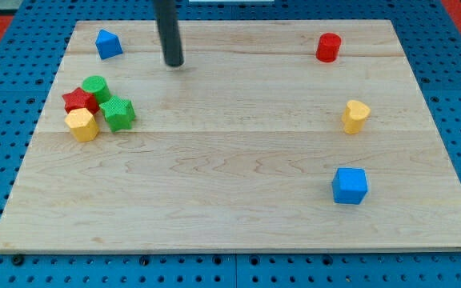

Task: Place the blue triangle at the right side of the green circle

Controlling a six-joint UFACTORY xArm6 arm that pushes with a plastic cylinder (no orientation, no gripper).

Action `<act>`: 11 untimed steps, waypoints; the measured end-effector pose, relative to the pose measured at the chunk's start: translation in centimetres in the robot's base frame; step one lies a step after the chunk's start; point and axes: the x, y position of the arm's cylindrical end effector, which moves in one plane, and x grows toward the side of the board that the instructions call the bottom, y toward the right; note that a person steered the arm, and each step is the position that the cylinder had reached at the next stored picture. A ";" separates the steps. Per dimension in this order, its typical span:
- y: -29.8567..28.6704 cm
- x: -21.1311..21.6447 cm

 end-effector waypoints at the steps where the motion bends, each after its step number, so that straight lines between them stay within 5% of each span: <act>1: -2.8 -6.3; 3: -14.4 -1.9; 5: -13.4 6.8; 11: -1.7 7.7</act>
